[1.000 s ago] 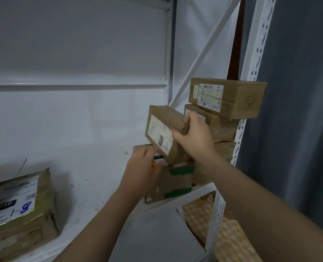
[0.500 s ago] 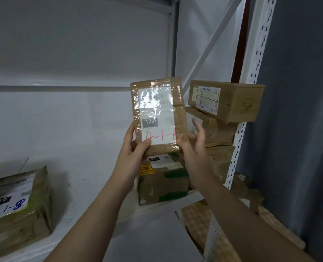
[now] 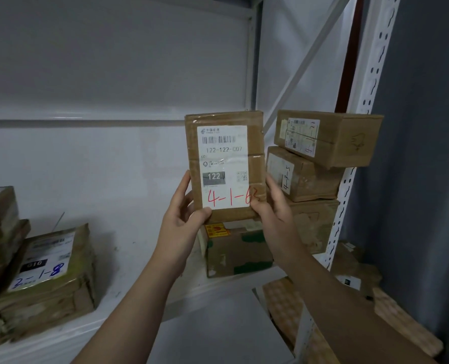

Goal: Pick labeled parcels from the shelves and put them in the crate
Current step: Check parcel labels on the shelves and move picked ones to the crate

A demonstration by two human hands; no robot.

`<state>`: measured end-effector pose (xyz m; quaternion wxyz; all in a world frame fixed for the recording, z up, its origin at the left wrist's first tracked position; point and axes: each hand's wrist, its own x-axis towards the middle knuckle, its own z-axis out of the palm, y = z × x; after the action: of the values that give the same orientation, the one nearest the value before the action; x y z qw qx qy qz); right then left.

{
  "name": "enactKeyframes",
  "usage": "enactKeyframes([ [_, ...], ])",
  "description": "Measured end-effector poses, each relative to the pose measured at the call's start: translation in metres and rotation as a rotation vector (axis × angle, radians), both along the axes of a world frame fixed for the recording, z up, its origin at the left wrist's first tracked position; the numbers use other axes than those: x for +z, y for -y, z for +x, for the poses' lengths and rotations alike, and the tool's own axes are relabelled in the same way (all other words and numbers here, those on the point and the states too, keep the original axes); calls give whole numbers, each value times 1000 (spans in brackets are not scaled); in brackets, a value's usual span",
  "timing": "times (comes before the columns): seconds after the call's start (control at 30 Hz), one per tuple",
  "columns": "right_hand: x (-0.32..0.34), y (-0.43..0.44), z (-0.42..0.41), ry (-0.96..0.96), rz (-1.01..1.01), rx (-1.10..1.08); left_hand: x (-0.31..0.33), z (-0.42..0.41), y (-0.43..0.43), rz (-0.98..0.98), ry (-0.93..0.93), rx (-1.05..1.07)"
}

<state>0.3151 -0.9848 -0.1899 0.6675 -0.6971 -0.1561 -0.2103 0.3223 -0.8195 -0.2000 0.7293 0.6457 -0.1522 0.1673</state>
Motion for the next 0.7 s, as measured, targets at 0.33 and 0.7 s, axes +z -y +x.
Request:
enactKeyframes([
  [0.33,-3,-31,-7,37,-95,30,-9,-35,-27,106,2,184],
  [0.7,-71,-142,0,102,-276,-54,-54,-61,-133,1053,-111,847],
])
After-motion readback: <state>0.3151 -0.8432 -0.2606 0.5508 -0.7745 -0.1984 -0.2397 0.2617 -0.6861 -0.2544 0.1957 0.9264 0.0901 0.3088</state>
